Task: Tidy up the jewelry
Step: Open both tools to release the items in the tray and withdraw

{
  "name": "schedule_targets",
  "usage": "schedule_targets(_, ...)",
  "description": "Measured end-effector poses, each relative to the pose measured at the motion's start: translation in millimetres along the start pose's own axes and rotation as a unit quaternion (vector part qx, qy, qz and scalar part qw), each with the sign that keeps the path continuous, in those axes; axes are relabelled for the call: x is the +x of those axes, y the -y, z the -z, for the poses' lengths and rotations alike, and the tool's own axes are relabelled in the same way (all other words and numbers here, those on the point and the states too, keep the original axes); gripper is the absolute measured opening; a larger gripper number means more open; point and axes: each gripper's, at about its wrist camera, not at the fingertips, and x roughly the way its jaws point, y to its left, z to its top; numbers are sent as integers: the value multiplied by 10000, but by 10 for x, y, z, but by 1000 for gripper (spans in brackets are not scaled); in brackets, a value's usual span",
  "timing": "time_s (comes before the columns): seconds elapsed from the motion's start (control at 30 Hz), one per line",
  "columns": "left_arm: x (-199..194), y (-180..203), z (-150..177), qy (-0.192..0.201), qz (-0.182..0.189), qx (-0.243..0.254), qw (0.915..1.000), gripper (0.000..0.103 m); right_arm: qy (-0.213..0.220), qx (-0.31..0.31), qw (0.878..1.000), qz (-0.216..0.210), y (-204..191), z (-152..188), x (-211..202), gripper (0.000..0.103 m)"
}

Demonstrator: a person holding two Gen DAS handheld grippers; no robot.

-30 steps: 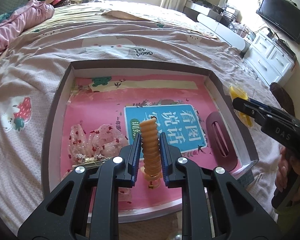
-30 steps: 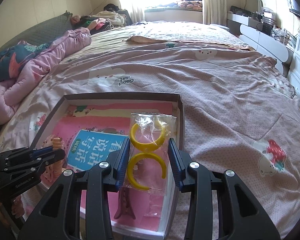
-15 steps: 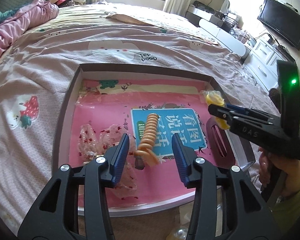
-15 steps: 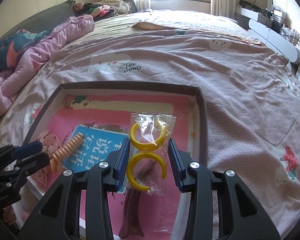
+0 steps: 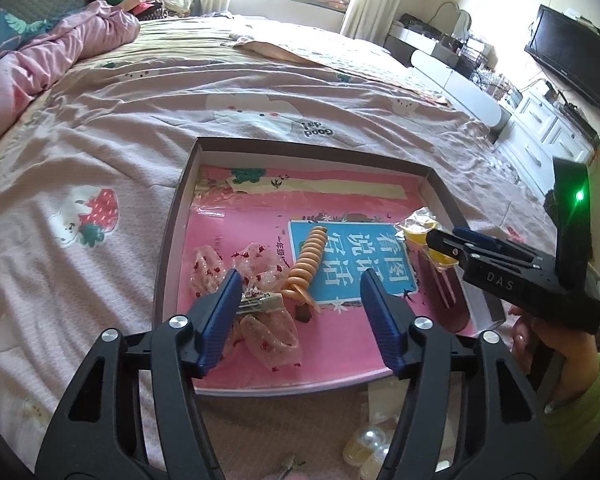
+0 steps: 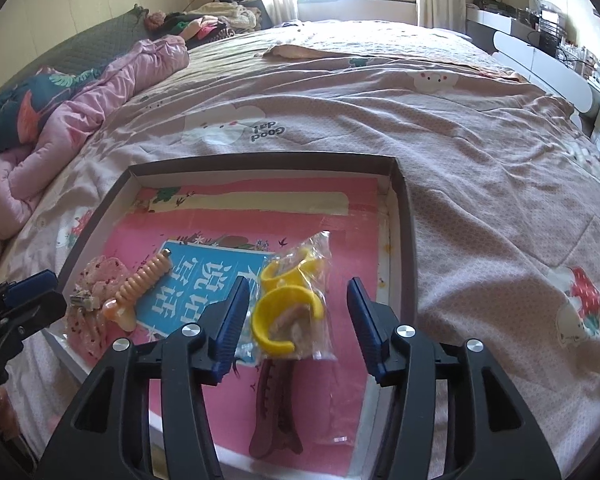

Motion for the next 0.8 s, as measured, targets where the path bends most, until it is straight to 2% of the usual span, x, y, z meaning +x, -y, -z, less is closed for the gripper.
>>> schedule_targets(0.2, -112, 5, 33, 67, -12, -84, 9999, 61, 193, 60, 9998, 6, 45, 127, -276, 62)
schedule_targets(0.33, -203, 7, 52, 113, -11, -209, 9997, 63, 367, 115, 9993, 7, 59, 231, -514, 74)
schedule_targets(0.47, -346, 48, 81, 251, -54, -210, 9995, 71, 576, 68, 9983, 31, 47, 310, -752, 86)
schedule_targets(0.57, -449, 76, 117, 324, -80, -185, 9993, 74, 711, -6, 9974, 92, 17, 358, -943, 90)
schedule_targets(0.7, -619, 128, 168, 459, -82, -188, 9987, 85, 861, -57, 9963, 50, -27, 424, -1166, 94)
schedule_targets(0.8, -710, 186, 212, 518, -87, -122, 9985, 86, 954, -105, 9954, 35, -50, 476, -1328, 95)
